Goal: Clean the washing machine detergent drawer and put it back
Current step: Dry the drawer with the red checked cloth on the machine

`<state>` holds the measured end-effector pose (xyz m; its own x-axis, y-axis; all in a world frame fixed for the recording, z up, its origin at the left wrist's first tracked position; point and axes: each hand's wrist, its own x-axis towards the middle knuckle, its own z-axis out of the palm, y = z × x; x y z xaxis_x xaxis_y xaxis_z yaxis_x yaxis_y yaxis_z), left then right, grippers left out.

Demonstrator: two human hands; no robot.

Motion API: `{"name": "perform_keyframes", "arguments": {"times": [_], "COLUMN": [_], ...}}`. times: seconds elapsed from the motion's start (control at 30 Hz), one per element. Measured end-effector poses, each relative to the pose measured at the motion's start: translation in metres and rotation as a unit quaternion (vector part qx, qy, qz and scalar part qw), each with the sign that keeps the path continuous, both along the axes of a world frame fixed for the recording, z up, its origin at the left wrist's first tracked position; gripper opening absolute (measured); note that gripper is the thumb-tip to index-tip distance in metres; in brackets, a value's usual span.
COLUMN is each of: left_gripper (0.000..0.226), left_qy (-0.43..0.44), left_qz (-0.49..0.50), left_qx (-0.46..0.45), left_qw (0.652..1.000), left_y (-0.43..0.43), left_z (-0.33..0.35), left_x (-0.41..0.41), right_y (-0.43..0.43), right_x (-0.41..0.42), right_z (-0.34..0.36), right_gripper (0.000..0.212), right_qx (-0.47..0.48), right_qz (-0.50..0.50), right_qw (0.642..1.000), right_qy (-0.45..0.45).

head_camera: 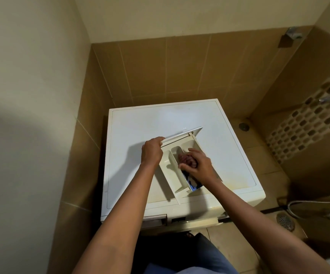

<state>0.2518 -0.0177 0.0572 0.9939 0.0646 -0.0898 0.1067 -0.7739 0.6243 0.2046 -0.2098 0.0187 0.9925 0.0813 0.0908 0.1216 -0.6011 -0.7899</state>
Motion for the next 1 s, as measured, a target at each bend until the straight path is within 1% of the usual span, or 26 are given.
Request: {"name": "perform_keyframes", "arguments": {"times": [0.07, 0.1, 0.13, 0.17, 0.23, 0.3, 0.33, 0.5, 0.67, 0.8, 0.87, 1.0], "left_gripper": [0.059, 0.059, 0.058, 0.058, 0.059, 0.058, 0.058, 0.057, 0.059, 0.061, 0.06, 0.057], "left_qy": [-0.002, -0.002, -0.003, -0.007, -0.015, -0.017, -0.016, -0.02, -0.018, -0.008, -0.014, -0.017], "left_qz": [-0.001, 0.001, 0.002, 0.001, -0.006, -0.008, -0.007, -0.002, 0.008, 0.018, 0.023, 0.028], "left_qx": [-0.007, -0.015, -0.022, -0.023, -0.016, -0.014, -0.014, -0.016, 0.003, -0.006, -0.012, -0.009], "left_qw": [1.0, 1.0, 1.0, 1.0, 1.0, 1.0, 1.0, 1.0, 1.0, 1.0, 1.0, 0.999], "left_y": [0.001, 0.001, 0.0, 0.0, -0.002, -0.002, -0.002, -0.002, -0.005, -0.005, -0.005, -0.007], "left_z": [-0.002, -0.003, -0.004, -0.005, -0.005, -0.006, -0.006, -0.004, -0.003, -0.001, -0.001, -0.003], "left_x": [-0.001, -0.001, -0.001, -0.001, 0.0, 0.0, 0.001, -0.001, -0.002, -0.001, -0.002, -0.003], "right_y": [-0.007, -0.01, -0.011, -0.012, -0.008, 0.0, 0.003, -0.006, -0.019, -0.033, -0.039, -0.037], "right_x": [-0.006, -0.006, -0.004, 0.0, 0.011, 0.018, 0.018, 0.018, 0.021, 0.008, -0.003, -0.015], "right_z": [0.001, 0.003, 0.006, 0.009, 0.01, 0.005, 0.0, -0.012, -0.006, -0.003, -0.005, -0.011], "right_gripper": [0.036, 0.036, 0.038, 0.043, 0.057, 0.063, 0.065, 0.056, 0.052, 0.051, 0.051, 0.049], "right_qx": [0.044, 0.052, 0.049, 0.031, -0.056, -0.169, -0.212, -0.331, -0.381, -0.385, -0.394, -0.407], "right_qz": [-0.104, -0.142, -0.163, -0.16, -0.074, 0.026, 0.055, 0.105, 0.152, 0.169, 0.165, 0.119], "right_qw": [0.991, 0.984, 0.981, 0.984, 0.996, 0.985, 0.975, 0.935, 0.906, 0.903, 0.901, 0.905], "right_qy": [-0.071, -0.091, -0.094, -0.078, -0.012, 0.025, 0.034, 0.074, 0.106, 0.092, 0.069, 0.043]}}
